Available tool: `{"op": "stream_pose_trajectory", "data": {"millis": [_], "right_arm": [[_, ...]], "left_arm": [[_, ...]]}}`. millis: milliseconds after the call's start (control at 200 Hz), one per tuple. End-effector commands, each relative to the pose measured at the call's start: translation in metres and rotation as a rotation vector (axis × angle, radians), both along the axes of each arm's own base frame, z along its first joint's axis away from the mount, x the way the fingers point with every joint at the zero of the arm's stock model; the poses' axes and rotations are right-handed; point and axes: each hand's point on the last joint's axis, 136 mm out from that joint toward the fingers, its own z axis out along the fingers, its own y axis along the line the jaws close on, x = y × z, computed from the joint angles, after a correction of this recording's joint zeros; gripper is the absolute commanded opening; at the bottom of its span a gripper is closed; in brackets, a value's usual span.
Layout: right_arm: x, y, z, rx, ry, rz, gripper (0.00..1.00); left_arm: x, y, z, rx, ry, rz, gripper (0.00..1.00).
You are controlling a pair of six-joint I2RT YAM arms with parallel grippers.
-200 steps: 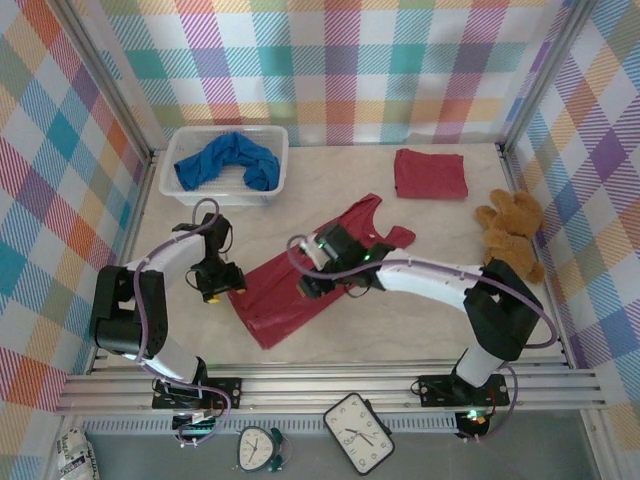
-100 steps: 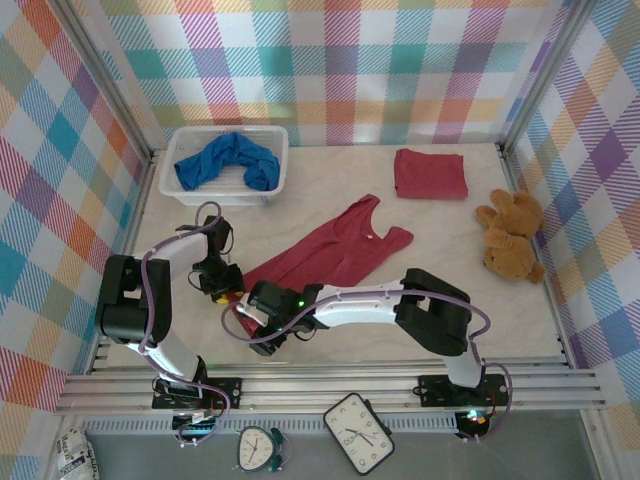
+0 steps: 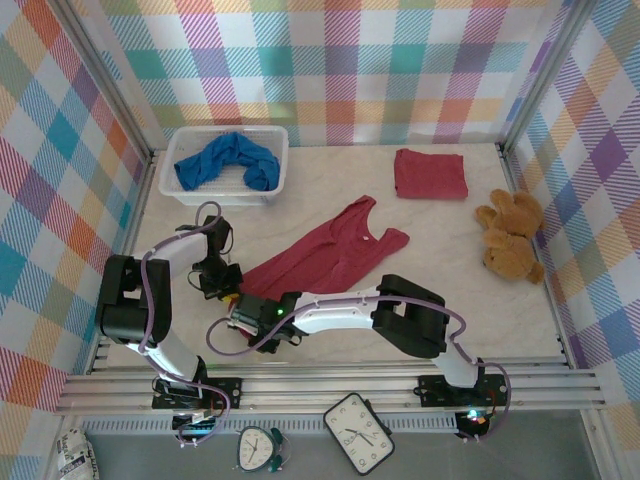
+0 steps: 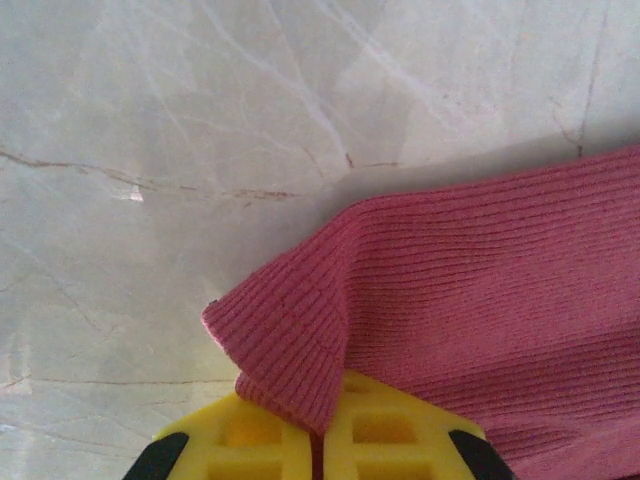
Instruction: Fold and stack the tank tops
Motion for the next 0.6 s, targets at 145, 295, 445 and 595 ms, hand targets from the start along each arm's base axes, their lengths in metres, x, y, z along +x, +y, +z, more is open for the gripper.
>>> {"op": "stream_pose_trajectory", "data": {"millis": [145,295,445,595], "right_arm": [[0.007,-0.01,0.051,0.156,0.059,-0.052,0.1],[0.022,-0.03,0.081,0.289,0.171,-0.149,0.09],[0.046,-0.064,0.105,0.395,0.282,-0.256,0.08],[0.071,-0.105,0.113,0.428,0.322,-0.341,0.08]], "left_arm": [[0.006,-0.027,0.031,-0.049,-0.049,-0.068,0.01],[0.018,-0.043,0.063,-0.062,-0.117,-0.1,0.01],[0.041,-0.07,0.094,-0.101,-0.194,-0.14,0.01],[0.072,-0.103,0.106,-0.135,-0.227,-0.19,0.02]]}}
